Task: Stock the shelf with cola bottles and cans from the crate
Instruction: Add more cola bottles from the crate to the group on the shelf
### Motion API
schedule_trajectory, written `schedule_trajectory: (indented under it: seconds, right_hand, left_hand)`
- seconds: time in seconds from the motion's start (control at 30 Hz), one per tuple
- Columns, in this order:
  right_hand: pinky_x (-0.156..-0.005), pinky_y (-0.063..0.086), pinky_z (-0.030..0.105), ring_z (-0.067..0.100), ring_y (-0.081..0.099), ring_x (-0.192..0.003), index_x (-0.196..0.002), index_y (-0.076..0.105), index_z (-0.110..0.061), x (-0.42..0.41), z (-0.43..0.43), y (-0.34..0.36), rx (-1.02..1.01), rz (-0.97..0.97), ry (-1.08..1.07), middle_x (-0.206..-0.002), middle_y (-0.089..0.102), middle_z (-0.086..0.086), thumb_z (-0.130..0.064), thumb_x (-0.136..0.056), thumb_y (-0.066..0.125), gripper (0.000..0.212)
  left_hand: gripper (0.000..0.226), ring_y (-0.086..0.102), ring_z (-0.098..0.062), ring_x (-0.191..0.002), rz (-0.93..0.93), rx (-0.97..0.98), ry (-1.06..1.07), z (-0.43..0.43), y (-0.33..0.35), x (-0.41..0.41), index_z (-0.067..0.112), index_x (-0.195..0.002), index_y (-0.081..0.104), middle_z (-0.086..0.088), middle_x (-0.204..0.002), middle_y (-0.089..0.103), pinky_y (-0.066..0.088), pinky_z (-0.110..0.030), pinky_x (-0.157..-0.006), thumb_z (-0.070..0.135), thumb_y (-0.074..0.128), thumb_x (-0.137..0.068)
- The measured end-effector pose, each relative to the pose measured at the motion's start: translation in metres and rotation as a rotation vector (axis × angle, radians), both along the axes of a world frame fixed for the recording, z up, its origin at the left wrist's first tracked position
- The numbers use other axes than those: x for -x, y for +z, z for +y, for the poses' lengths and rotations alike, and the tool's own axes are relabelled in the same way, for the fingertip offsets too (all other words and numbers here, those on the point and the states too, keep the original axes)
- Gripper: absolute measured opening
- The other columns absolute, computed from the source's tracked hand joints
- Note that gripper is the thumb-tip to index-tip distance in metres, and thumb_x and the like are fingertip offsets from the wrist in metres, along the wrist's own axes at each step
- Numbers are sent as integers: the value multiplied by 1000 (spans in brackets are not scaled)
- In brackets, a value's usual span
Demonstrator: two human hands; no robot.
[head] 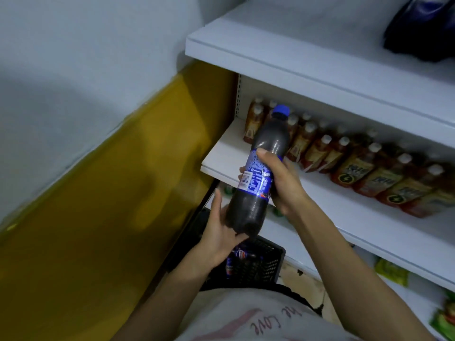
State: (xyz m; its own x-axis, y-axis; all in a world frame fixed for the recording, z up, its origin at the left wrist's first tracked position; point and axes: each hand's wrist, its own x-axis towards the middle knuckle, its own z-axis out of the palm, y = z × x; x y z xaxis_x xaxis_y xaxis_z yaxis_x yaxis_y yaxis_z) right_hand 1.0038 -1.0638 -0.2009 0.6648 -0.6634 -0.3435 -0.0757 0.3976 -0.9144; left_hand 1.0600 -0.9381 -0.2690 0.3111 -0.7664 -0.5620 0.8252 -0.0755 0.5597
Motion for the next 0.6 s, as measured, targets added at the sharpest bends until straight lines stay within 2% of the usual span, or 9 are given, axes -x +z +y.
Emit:
schedule_trajectory:
  seconds: [0.1,0.13,0.2,0.27,0.37,0.43,0.5,0.57,0.6]
  right_hand:
    - [-75,58,32,18,71,-85,-106,61,-15,16,-17,28,159,-35,-167,-96,72,7,-29,-77,76,36]
    - [-70,56,25,12,71,-82,-106,61,-16,21,-20,40,211,-42,-226,-93,71,2,-24,-80,74,30]
    - [-67,55,18,8,70,-84,-111,61,-16,32,-28,62,320,-60,-321,-97,71,-1,-22,-79,74,35]
    - [-69,55,16,7,70,-88,-114,60,-17,40,-36,82,402,-89,-398,-101,71,-2,-24,-78,75,39]
    - [-68,55,15,5,70,-86,-114,59,-19,52,-48,109,461,-154,-459,-102,70,-3,-26,-79,75,39]
    - [-69,54,13,2,68,-89,-119,56,-20,62,-56,129,534,-169,-429,-107,68,-4,-30,-80,74,45]
    - [-73,54,12,-1,66,-96,-128,49,-22,78,-65,147,608,-167,-365,-115,64,-8,-41,-77,71,58]
    - [-77,55,16,0,65,-99,-132,45,-25,98,-74,163,642,-182,-304,-115,64,-11,-49,-72,64,68]
    - [-78,56,18,0,66,-98,-133,44,-25,108,-79,169,650,-204,-294,-112,65,-11,-48,-71,64,69]
  left_hand:
    - [75,60,-13,-105,-384,-124,217,-15,14,17,26,-135,40,2,-125,58,48,-31,-86,72,40,-76]
    - [69,58,-12,-110,-529,-94,245,-23,25,24,29,-133,38,11,-120,56,48,-28,-87,73,44,-80]
    - [75,57,-3,-113,-727,58,237,-35,43,39,37,-133,32,22,-118,49,51,-20,-84,75,55,-72]
    - [87,57,5,-109,-820,190,187,-51,59,50,42,-132,29,16,-126,46,51,-15,-78,75,66,-60]
    - [92,60,-4,-110,-881,320,190,-84,79,61,30,-136,31,6,-129,49,55,-23,-79,50,79,-61]
    - [82,66,-11,-97,-860,349,221,-104,93,69,24,-134,36,4,-117,58,57,-27,-74,41,75,-64]
    - [78,64,-14,-77,-773,345,197,-123,107,77,21,-130,43,-8,-107,61,54,-25,-61,53,71,-64]
    - [86,59,-16,-76,-682,337,148,-137,127,84,21,-128,50,-14,-103,60,49,-26,-55,72,66,-60]
    - [77,58,-16,-73,-626,357,119,-145,137,88,24,-120,58,-13,-95,62,46,-25,-52,76,61,-63]
